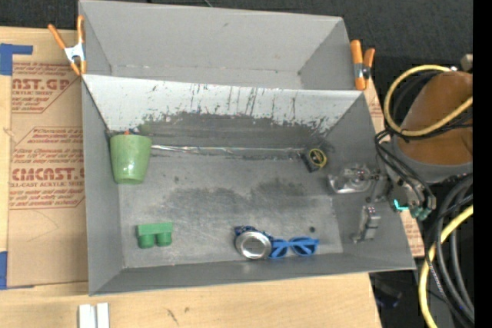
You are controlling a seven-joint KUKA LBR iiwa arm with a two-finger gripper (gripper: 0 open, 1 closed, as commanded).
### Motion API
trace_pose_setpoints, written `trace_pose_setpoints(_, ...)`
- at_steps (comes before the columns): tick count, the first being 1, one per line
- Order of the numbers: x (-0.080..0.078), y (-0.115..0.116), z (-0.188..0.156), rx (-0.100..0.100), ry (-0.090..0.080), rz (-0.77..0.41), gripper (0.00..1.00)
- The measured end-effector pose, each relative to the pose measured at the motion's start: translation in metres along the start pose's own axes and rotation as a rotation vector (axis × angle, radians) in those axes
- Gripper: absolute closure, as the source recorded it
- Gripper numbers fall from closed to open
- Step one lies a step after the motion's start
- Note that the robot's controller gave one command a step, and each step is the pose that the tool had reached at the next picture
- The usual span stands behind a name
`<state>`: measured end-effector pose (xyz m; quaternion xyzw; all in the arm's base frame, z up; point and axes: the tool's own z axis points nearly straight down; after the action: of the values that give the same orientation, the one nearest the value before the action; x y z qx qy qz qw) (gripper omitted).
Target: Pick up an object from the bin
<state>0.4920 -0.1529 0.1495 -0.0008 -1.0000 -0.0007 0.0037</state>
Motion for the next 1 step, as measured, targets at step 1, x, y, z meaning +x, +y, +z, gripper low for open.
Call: trace_pose_setpoints(1,0.0011,0.1090,0.0777,0.003,-0.017,-0.260,0.00)
